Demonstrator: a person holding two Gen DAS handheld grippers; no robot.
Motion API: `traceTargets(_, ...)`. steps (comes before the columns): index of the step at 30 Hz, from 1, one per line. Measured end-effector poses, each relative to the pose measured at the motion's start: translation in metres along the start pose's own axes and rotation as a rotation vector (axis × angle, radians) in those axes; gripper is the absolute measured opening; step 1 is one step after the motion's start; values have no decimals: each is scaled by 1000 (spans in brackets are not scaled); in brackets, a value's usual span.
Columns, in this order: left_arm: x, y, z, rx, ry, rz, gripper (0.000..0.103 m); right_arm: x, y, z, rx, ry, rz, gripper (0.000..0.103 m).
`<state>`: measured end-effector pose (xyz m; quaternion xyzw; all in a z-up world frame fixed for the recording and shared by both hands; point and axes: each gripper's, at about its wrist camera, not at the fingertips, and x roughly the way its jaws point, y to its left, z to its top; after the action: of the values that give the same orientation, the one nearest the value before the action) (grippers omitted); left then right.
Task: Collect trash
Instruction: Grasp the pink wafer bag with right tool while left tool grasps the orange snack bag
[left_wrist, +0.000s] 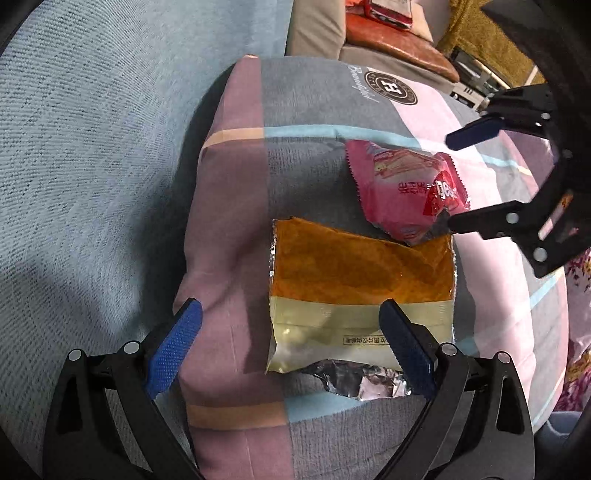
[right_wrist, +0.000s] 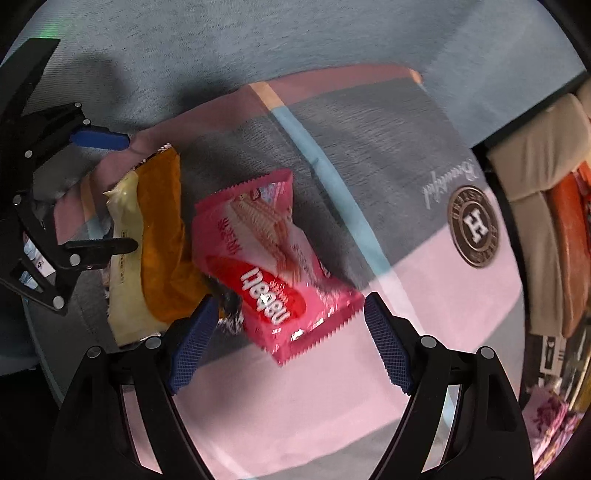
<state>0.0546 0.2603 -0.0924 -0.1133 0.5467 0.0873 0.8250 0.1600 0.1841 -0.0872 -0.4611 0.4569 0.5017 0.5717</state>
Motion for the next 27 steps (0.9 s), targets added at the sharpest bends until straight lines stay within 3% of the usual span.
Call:
traceTargets(4,2,0,1,0,-3,-36,96,8,1,1,-13,8,26,77)
traceTargets(8,4,-3,1,8,-5,-74,94,13,2,-2,-11,20,55,50)
traceTargets(10,3,-8,1,29,-11,-71,87,10,2,-8,5,9,57,45)
traceTargets(13,1,-18,2,55,-20,-75,66,-2,-5,-23,67,-17,47,33)
traceTargets(14,1,-21,3,59,-23,-83,53,-5,-7,-28,89,-21,37,30)
traceTargets(16,-1,-28,3,69,-29,-84,37,-12,-13,-44,148,-29,18,27)
traceTargets(17,0,-31,4,68,-22,-101,22,-15,-14,-51,171,-29,8,26)
traceTargets(19,1,-39,4,70,-28,-107,21,-21,-19,-70,226,-31,-12,24)
traceTargets(21,0,-51,4,80,-38,-107,19,-26,-21,-89,281,-23,-29,12)
traceTargets(27,-3,-84,7,85,-57,-150,17,-47,-29,-161,486,-34,-84,8)
